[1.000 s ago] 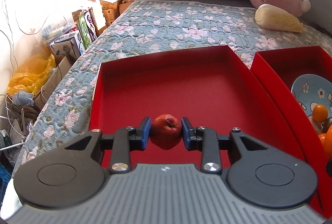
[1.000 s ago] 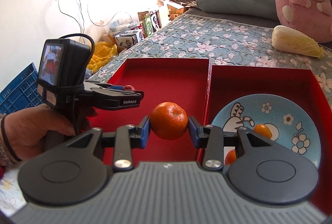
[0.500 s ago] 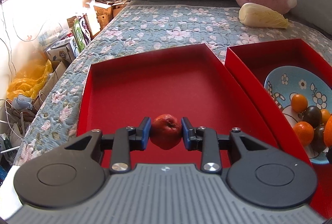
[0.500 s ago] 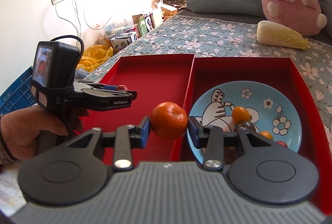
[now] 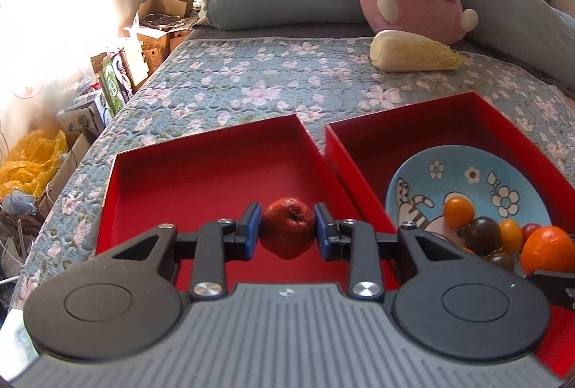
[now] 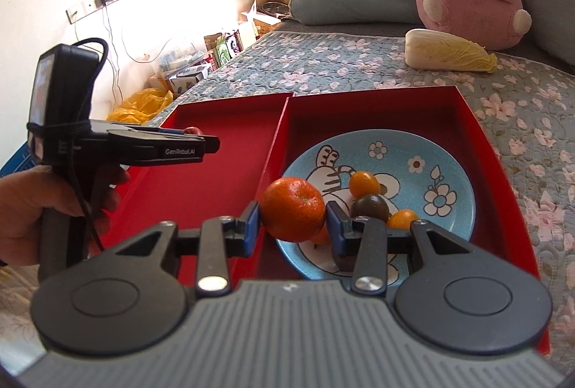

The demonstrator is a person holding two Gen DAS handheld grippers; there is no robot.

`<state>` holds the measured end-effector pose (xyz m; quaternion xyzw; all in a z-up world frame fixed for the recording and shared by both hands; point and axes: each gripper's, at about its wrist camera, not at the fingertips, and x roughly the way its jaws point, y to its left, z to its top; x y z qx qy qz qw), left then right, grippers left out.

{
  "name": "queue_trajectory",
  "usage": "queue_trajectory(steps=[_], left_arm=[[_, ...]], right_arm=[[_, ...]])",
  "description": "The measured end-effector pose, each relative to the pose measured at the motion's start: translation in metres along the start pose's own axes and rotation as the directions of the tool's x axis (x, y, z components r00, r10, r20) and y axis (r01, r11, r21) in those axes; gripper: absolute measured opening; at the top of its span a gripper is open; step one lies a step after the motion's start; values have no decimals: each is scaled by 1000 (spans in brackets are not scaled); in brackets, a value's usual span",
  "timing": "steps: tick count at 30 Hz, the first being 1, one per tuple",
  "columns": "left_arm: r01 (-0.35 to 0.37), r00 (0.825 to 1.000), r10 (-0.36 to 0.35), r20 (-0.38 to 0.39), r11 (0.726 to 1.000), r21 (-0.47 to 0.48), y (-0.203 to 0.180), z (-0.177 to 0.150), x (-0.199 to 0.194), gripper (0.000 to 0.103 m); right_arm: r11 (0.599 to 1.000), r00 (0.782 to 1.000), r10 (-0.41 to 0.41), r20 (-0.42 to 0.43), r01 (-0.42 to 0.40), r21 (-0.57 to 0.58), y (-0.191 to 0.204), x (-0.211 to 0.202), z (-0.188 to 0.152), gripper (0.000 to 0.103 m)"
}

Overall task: Organize fruits
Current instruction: 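Carry the tangerine and red apple over the blue plate with both grippers, then open the left gripper to release the apple while the right gripper releases the tangerine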

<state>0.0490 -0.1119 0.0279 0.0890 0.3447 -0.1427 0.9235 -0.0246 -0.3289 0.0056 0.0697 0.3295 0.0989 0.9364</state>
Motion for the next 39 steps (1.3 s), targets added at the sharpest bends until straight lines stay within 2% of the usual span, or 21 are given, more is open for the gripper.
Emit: queue_trajectory(steps=[7, 14, 18, 25, 34, 39], left_arm=[[83, 996, -84, 14, 996, 37, -44, 13, 2, 37], [168, 986, -167, -18, 983, 67, -90, 9, 18, 37], [191, 981, -188, -45, 979, 73, -107, 4, 31, 37], [201, 976, -193, -98, 976, 81, -112, -8, 50, 37], [210, 974, -202, -98, 974, 80, -103, -13, 49, 39], [225, 972, -216, -96, 970, 91, -102, -16, 43, 40]], right_arm=[[999, 1000, -30, 3, 30, 26, -19, -4, -3, 43], [997, 998, -66, -5, 66, 45, -36, -5, -7, 43], [994, 995, -97, -11, 98, 54, -48, -6, -9, 43], [989, 991, -131, -24, 133, 68, -60, 0, -11, 43], [985, 988, -156, -10, 156, 75, -66, 24, 5, 43], [981, 984, -176, -35, 178, 72, -73, 51, 21, 43]])
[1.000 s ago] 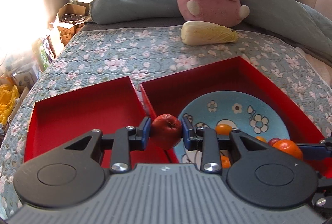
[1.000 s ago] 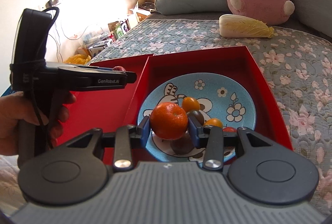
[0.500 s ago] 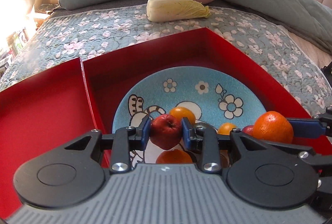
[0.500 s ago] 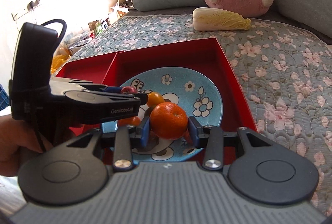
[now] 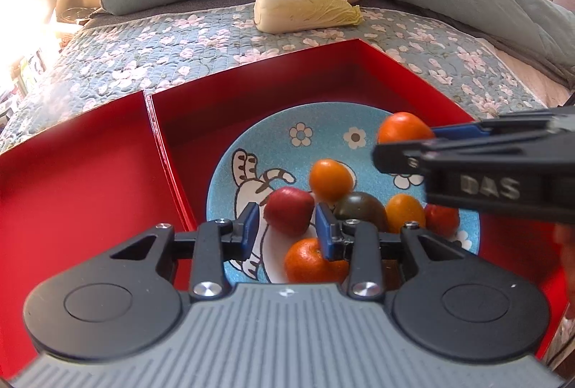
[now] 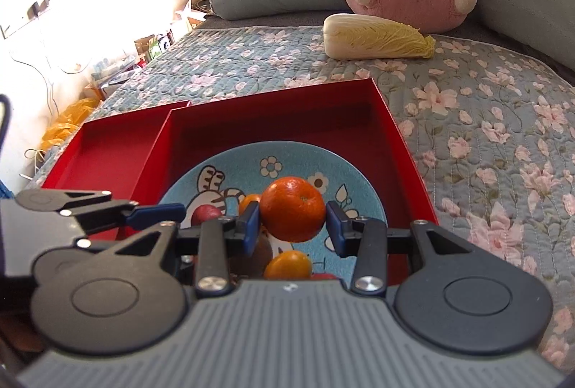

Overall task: Organize fruits
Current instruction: 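Open the left gripper to release the apple while the right gripper releases the tangerine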

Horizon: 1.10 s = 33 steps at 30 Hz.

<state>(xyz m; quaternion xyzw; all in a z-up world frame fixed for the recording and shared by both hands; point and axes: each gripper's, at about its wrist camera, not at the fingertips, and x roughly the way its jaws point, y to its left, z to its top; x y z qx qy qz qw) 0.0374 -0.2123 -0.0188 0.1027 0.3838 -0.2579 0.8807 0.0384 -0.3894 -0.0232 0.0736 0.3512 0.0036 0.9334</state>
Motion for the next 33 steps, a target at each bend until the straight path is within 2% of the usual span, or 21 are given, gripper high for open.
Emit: queue_trajectory(steps=[6, 10, 13, 16, 18, 22, 23, 27, 31, 33], left_arm=[[13, 1000, -13, -4, 1000, 3, 0, -1, -3, 42], [13, 1000, -13, 2, 1000, 10, 0, -1, -4, 49], [14, 1000, -14, 4, 1000, 9, 0, -1, -5, 50], [13, 1000, -13, 5, 1000, 10, 0, -1, -6, 50], [12, 1000, -12, 5, 1000, 10, 0, -2, -7, 50], [7, 1000, -7, 9, 1000, 17, -1, -5, -10, 52], [4, 1000, -4, 10, 1000, 17, -1, -5, -11, 57], [20, 1000, -21, 20, 999, 35, -1, -9, -18, 61], [49, 997, -52, 64, 998, 50, -3, -14, -34, 87], [38, 995, -43, 88, 997, 61, -5, -15, -42, 96]], right_arm=[[1000, 999, -14, -33, 14, -12, 5, 24, 8, 43], [1000, 998, -27, -57, 26, -9, 7, 32, 7, 44], [1000, 997, -30, -68, 29, -8, 8, 34, 6, 44], [999, 998, -33, -62, 32, -5, 9, 33, 5, 45], [999, 998, -40, -55, 40, -8, 9, 32, 5, 49], [999, 998, -39, -44, 39, -5, 8, 29, 5, 48], [999, 998, -40, -39, 39, -6, 8, 28, 5, 48], [999, 999, -32, -9, 32, 4, 5, 14, 4, 48], [1000, 1000, -23, -2, 23, -12, 3, -5, -3, 48], [999, 1000, -19, -11, 18, -34, 2, -13, -10, 48]])
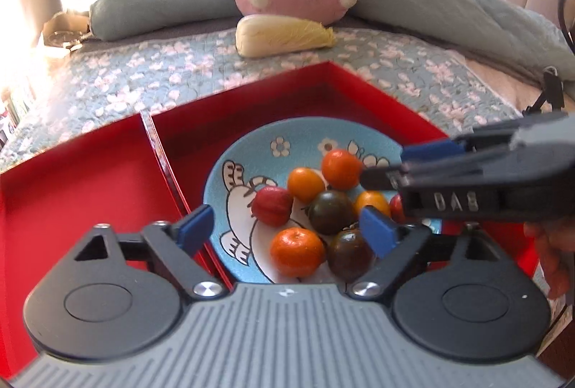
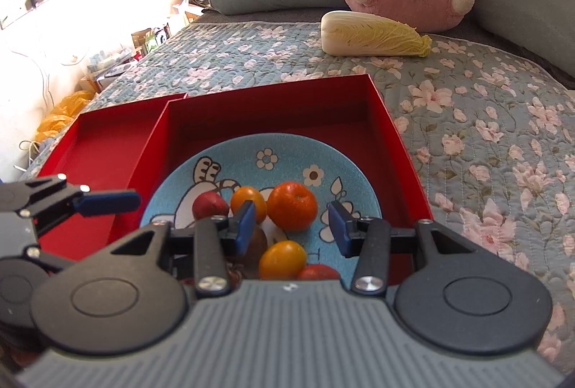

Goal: Organize fruits

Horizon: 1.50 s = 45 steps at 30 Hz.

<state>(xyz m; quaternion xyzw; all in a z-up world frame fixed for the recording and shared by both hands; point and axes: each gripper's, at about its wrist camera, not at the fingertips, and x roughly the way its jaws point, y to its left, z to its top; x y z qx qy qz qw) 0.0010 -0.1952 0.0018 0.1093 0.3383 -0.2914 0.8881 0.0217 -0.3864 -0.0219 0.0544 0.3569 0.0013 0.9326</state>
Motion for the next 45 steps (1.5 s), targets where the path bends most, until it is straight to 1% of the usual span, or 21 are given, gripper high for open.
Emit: queue_trajectory(steps=[1, 2, 4, 7, 11, 13, 15, 18, 19, 23, 28, 30, 32, 34, 36, 39, 41, 45], left_arm=[[-8, 1000, 8, 0, 1000, 23, -3, -1, -3, 98], [-7, 1000, 7, 1, 999, 41, -6, -3, -6, 98], [-5, 1000, 5, -1, 999, 46, -8, -8, -13, 98], [-2, 1000, 2, -20, 1000, 7, -4, -12, -21, 98], [-17, 1000, 17, -16, 999, -27, 3, -16, -33, 99], [-36, 999, 35, -12, 999, -28, 3, -20, -40, 100], [-39, 999, 39, -10, 998, -39, 4, -24, -46, 101], [-45, 999, 45, -8, 997, -60, 4, -29, -54, 101], [-58, 998, 57, -8, 996, -62, 3, -31, -56, 101], [-90, 996, 90, -7, 995, -51, -4, -38, -64, 101], [-62, 998, 63, 12, 994, -88, -8, -42, -79, 101], [-56, 998, 57, 13, 993, -107, -11, -44, -86, 101], [-64, 998, 66, 16, 991, -120, -14, -48, -94, 101], [-81, 996, 85, 24, 989, -127, -17, -52, -102, 101], [-96, 993, 103, 48, 986, -134, -20, -54, -113, 101], [-136, 985, 149, 86, 981, -140, -24, -57, -130, 101], [-151, 981, 166, 101, 977, -148, -26, -58, -140, 101], [-141, 981, 159, 109, 977, -157, -35, -63, -155, 101]], right_arm=[[1000, 1000, -2, -3, 2, -12, 1, -4, -4, 48], [1000, 1000, -2, 4, 2, -8, 0, -8, -8, 50], [1000, 1000, 5, -6, -5, -13, -1, -13, -14, 50], [998, 1000, -9, -10, 8, -54, 4, -13, -17, 50], [998, 999, 23, -26, -25, -56, 10, -6, -14, 50], [997, 999, 22, -41, -25, -76, 15, 1, -13, 50], [997, 999, -6, -53, 2, -78, 15, 9, -13, 50], [997, 998, -61, -26, 59, -54, 10, 7, -13, 50], [997, 998, -64, -15, 63, -38, 6, 3, -13, 50], [999, 999, -35, 32, 35, 6, -2, -24, -17, 50], [999, 998, -7, 66, 4, 50, -5, -63, -30, 50], [999, 998, 9, 69, -12, 35, 0, -78, -36, 50], [1000, 997, 19, 71, -20, 16, 6, -91, -44, 50], [999, 997, 32, 69, -33, 12, 10, -103, -50, 50], [999, 997, 40, 68, -40, 12, 14, -115, -56, 50], [999, 997, 44, 64, -44, -4, 21, -130, -65, 50], [999, 997, 45, 60, -45, -12, 27, -139, -71, 50], [998, 997, 54, 53, -53, -19, 38, -157, -84, 50]])
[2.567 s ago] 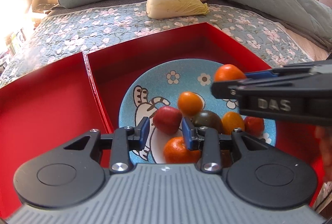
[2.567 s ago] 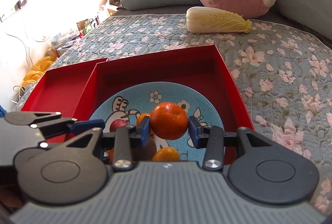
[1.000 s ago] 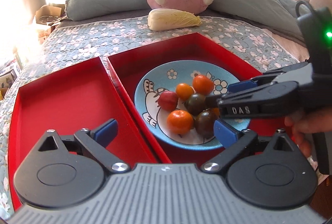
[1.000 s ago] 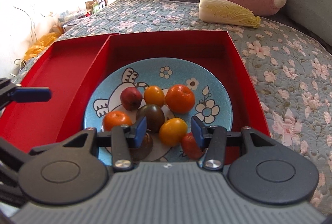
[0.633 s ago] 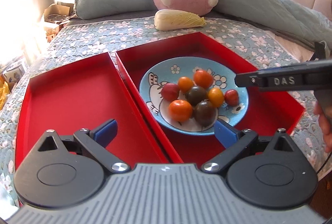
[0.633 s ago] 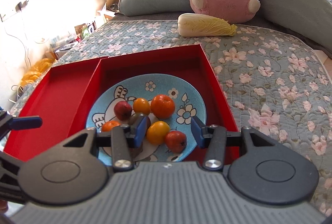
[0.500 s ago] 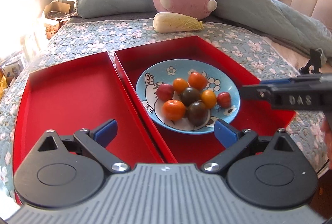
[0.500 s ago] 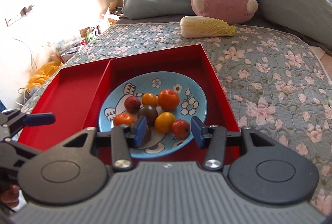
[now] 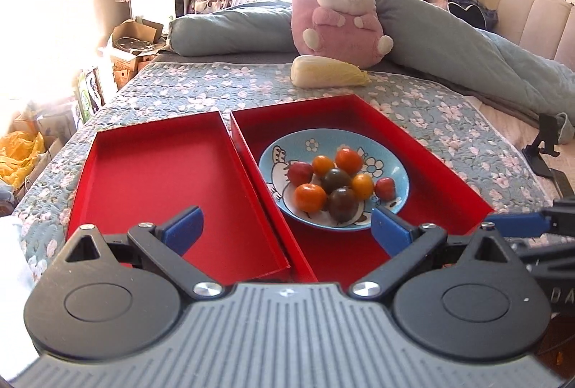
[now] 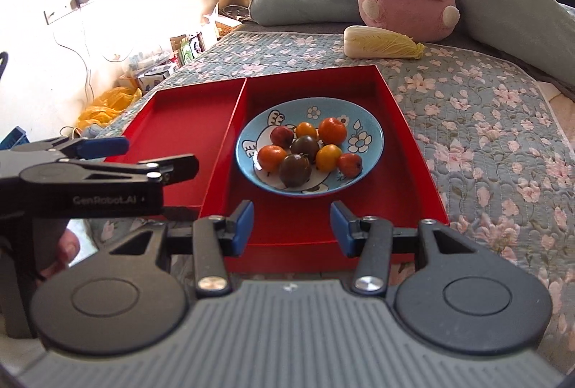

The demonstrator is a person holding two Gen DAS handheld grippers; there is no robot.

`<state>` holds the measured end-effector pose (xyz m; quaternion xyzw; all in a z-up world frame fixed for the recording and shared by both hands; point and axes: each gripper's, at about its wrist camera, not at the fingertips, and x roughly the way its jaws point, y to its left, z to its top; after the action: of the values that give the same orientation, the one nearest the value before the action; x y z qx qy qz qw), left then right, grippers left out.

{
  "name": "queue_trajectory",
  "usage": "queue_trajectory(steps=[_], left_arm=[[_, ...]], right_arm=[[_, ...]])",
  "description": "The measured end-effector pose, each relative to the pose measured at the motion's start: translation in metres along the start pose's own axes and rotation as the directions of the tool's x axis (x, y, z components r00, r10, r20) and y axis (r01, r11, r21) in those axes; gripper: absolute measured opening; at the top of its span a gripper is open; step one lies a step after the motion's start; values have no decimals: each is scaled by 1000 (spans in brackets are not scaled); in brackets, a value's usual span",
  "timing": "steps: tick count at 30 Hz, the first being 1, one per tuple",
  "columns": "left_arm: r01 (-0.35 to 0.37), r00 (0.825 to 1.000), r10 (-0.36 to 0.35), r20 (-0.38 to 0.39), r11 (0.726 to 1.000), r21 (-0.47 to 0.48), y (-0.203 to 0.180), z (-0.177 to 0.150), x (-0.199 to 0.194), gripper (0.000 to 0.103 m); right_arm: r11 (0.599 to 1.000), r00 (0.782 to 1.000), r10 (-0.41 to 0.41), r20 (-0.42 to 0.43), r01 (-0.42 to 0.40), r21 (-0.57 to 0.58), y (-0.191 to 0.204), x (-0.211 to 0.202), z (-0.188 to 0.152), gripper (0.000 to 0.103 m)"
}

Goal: Organize fruits

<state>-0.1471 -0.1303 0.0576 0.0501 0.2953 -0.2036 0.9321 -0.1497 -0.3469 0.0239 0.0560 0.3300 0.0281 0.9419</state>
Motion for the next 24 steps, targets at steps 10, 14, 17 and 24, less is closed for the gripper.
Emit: queue_trajectory(steps=[10, 14, 17, 24], left_arm=[[72, 997, -72, 14, 997, 38, -34, -13, -26, 101], [71, 997, -72, 20, 996, 45, -37, -14, -30, 101], [64, 998, -65, 28, 997, 46, -37, -14, -33, 101], [49, 998, -49, 27, 998, 31, -31, -15, -32, 101]], right_arm=[[999, 999, -23, -45, 20, -50, 21, -37, -29, 51], [999, 998, -33, -54, 30, -41, 20, -43, -35, 51], [998, 997, -36, -66, 33, -44, 20, -44, -36, 51], [998, 996, -26, -81, 22, -51, 23, -38, -34, 51]])
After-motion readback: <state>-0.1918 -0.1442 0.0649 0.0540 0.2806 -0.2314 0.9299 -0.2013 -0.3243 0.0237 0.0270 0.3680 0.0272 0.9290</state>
